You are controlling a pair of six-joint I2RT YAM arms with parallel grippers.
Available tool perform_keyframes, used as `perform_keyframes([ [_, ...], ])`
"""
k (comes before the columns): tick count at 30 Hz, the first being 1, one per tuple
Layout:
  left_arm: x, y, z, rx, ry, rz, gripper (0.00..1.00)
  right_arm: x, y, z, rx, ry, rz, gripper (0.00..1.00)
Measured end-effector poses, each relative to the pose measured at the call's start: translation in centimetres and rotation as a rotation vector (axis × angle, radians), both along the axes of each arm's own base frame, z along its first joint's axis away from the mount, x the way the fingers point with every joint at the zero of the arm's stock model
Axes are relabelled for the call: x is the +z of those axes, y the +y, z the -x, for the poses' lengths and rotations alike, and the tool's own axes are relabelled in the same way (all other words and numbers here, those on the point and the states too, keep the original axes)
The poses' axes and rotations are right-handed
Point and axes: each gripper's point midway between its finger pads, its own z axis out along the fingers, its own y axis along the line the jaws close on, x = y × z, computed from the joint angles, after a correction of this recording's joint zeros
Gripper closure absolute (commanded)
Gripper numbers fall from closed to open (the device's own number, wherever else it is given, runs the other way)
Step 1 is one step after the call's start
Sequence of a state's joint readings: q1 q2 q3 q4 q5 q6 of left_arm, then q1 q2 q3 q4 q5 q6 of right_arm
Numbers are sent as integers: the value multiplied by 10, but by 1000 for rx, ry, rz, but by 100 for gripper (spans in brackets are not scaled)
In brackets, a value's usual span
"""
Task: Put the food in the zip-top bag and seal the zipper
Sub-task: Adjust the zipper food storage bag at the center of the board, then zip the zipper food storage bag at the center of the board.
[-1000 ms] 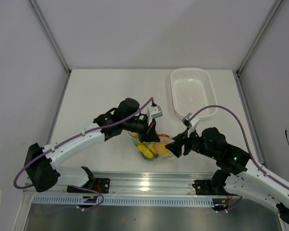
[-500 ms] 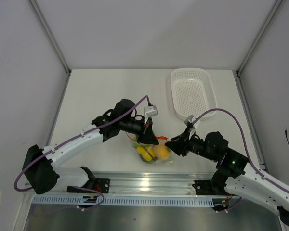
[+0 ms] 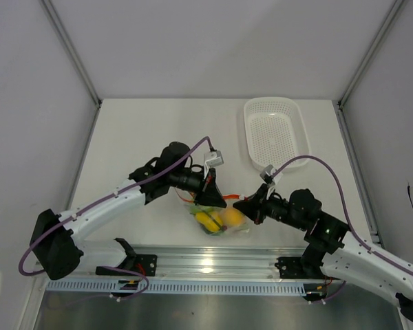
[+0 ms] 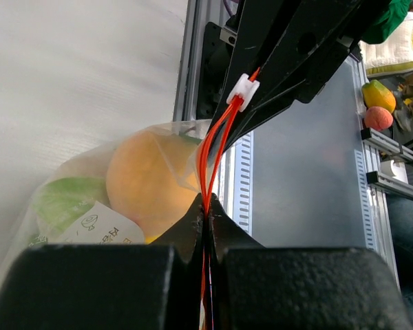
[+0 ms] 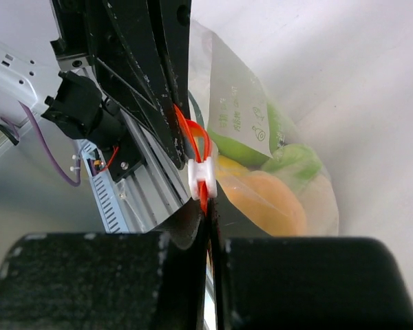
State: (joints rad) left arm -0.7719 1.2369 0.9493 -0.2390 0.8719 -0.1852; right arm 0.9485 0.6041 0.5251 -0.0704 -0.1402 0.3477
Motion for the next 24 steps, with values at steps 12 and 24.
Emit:
perform_keyframes([
  [12,0,8,7,12,-14,26,60,-4,-2,-2,-9,6,10,100],
  [24,66,5,-5,62,-195,170,50,-8,9,3,75,17,53,100],
])
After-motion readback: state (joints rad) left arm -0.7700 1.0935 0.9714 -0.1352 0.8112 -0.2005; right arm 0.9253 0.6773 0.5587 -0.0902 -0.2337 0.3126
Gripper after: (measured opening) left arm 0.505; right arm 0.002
